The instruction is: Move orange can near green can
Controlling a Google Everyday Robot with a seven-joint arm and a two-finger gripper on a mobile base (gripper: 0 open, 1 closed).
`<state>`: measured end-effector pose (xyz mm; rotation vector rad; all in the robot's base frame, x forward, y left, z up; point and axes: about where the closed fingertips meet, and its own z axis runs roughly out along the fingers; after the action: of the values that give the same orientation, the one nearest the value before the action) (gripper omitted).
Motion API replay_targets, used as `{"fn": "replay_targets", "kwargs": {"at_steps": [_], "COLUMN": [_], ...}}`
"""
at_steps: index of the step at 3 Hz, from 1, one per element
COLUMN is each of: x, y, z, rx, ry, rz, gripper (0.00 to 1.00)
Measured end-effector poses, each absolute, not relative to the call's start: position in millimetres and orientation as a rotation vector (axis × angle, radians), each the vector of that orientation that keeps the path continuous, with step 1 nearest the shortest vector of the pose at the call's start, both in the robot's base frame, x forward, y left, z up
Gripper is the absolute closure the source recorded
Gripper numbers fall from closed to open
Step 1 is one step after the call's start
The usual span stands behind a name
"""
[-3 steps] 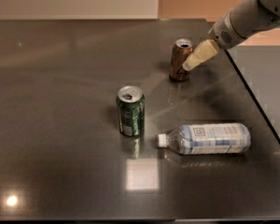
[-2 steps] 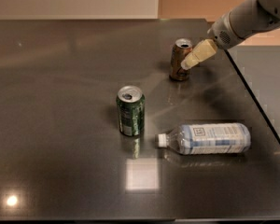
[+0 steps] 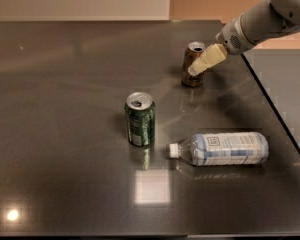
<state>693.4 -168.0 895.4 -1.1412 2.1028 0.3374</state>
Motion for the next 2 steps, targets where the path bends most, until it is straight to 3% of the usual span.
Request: {"fn": "replay_targets", "kwargs": {"at_steps": [2], "x": [692.7], "y": [-155.1], "z": [892.7], "rx": [-1.147], "ry": [2.087], "rz": [0.393], "gripper": [0.39]}}
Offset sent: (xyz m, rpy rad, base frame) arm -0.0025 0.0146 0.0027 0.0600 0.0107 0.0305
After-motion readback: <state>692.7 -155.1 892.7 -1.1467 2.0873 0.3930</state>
